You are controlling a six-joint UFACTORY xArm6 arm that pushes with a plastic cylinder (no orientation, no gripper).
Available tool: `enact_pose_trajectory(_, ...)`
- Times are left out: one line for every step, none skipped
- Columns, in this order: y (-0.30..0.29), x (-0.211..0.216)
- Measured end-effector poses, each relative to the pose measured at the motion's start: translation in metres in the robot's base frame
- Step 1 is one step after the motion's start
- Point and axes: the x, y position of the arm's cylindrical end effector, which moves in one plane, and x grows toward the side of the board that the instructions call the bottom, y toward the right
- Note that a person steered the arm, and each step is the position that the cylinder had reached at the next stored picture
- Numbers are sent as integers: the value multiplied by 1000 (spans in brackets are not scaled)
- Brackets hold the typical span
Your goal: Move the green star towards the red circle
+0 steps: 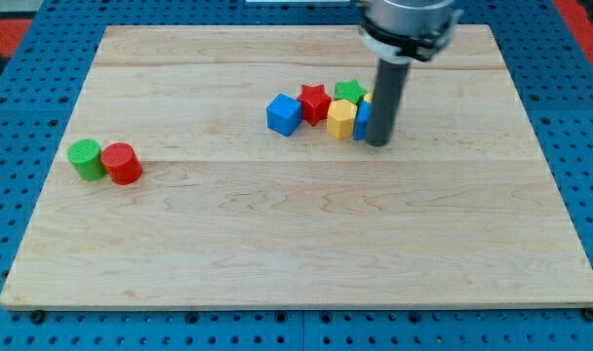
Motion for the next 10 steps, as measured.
enact_pose_trajectory(-7, -25)
enact_pose_trajectory(8, -28)
enact_pose_trajectory(15, -59)
enact_pose_trajectory(-5, -75)
enact_pose_trajectory(-26, -106)
enact_pose_trajectory(-40, -139)
enact_pose_trajectory(-85, -105)
enact_pose_trajectory(-131, -57)
enact_pose_trajectory(-143, -43)
enact_pose_trajectory(-221, -39)
